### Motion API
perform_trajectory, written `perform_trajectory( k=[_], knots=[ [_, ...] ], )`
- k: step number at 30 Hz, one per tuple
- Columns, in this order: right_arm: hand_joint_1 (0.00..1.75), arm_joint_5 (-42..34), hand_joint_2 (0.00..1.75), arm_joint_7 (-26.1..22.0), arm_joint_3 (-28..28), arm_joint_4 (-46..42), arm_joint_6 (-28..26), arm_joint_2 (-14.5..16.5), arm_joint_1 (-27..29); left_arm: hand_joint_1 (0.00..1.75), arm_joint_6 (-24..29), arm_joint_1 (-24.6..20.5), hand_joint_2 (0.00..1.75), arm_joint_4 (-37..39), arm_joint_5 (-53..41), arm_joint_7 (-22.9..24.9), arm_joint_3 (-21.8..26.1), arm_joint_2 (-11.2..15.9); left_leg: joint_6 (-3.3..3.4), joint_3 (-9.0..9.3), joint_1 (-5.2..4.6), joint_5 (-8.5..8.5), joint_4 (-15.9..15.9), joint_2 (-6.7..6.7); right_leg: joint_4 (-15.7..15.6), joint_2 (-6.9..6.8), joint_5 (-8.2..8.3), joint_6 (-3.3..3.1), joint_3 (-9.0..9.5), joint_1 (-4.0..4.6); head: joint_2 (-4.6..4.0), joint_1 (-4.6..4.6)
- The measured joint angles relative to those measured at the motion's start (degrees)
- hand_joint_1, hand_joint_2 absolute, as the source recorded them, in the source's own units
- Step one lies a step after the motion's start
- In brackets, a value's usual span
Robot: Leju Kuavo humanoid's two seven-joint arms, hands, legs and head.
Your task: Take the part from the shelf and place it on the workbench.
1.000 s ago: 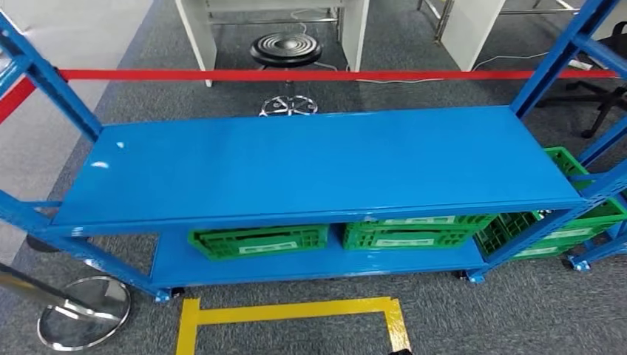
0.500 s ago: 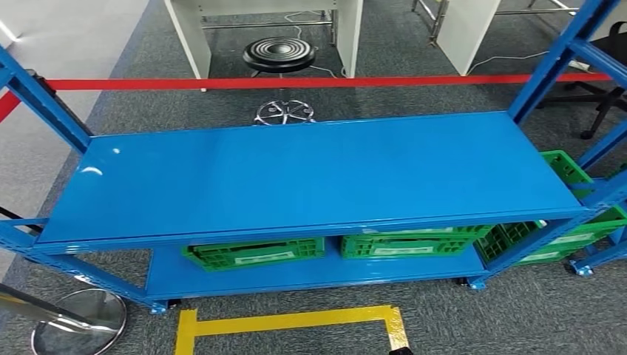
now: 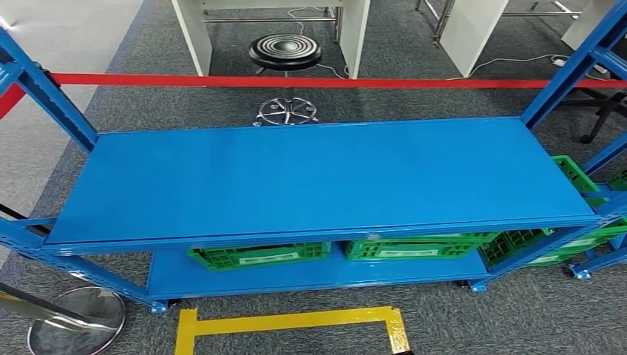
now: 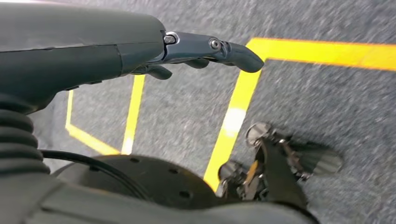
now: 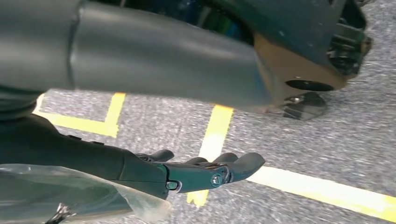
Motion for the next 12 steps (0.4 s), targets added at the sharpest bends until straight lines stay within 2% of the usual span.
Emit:
perform_trajectory(
  k=[3, 4, 7, 12],
  knots=[
    [0.0, -2.5, 1.75, 0.8, 0.6, -0.3, 0.2, -0.4, 0.3, 0.0, -1.2, 0.6, 0.44, 0.0, 2.7, 1.2, -2.3, 0.6, 0.08, 0.28, 0.01, -0.11, 0.0, 0.0, 0.0, -0.01, -0.11, 0.19, 0.14, 0.0, 0.0, -0.01],
    [0.0, -3.5, 1.31, 0.9, 1.0, -0.4, 0.3, -0.5, 0.5, 0.0, -1.5, 0.8, 0.0, -0.1, 3.7, 1.5, -3.3, 0.8, 0.08, 0.32, 0.01, -0.11, 0.0, 0.0, 0.0, -0.01, -0.12, 0.2, 0.17, 0.01, 0.0, -0.01],
    [0.0, -6.4, 0.0, 1.1, 2.7, -0.9, 0.8, -1.2, 1.0, 0.0, -2.5, 1.5, 0.0, -0.3, 6.6, 2.2, -6.5, 1.6, 0.08, 0.39, 0.02, -0.11, -0.1, 0.0, 0.0, -0.01, -0.15, 0.18, 0.21, 0.03, 0.0, -0.01],
    [0.0, -10.7, 0.0, 1.4, 5.8, -1.8, 1.5, -2.1, 2.0, 0.0, -3.9, 2.7, 0.0, -0.8, 11.0, 3.3, -12.3, 2.7, 0.08, 0.42, 0.02, -0.12, -0.2, 0.0, 0.0, -0.01, -0.21, 0.17, 0.26, 0.04, 0.0, -0.02]
  ],
)
